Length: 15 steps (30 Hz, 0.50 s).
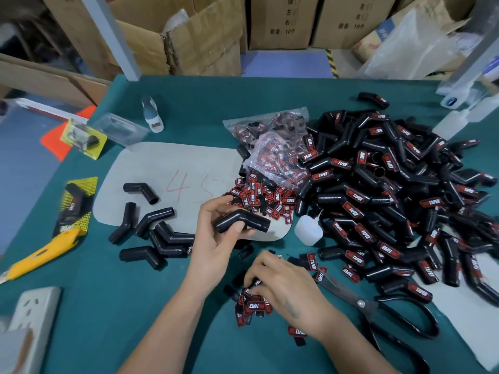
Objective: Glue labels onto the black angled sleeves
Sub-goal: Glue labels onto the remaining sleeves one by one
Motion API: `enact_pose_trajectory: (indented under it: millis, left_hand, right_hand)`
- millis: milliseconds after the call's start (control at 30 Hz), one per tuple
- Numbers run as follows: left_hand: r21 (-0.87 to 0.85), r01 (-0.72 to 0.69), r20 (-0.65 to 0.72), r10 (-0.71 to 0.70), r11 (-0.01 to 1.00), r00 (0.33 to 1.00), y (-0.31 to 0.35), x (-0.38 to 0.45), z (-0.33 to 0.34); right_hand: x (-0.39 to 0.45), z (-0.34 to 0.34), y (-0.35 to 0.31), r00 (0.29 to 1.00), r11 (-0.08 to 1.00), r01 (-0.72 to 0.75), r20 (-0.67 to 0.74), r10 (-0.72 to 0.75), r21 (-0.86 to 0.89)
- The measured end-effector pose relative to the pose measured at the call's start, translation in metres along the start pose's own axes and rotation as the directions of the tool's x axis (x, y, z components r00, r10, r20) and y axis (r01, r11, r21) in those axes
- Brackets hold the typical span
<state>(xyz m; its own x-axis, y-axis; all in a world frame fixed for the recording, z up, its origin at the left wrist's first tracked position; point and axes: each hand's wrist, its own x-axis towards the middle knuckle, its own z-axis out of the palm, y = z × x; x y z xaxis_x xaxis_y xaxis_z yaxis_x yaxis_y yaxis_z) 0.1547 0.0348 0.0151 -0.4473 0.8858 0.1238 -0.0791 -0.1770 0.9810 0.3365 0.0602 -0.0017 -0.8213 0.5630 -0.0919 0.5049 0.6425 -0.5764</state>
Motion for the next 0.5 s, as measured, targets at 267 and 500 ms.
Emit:
enact_pose_trajectory:
  millis: [267, 500]
  left_hand:
    - [-0.022, 0.012, -0.016, -0.013, 1.0, 1.0, -0.002, 0.002, -0.001]
    - [0.0, 0.009, -0.023, -0.009, 1.0, 1.0, -0.003, 0.0, -0.002]
  right_hand:
    - [-0.004, -0.014, 0.015, 0.994, 0.933, -0.101, 0.079, 0.078, 0.345]
    - [-0.004, -0.017, 0.017, 0.986, 0.951, -0.16, 0.007, 0.164, 0.264]
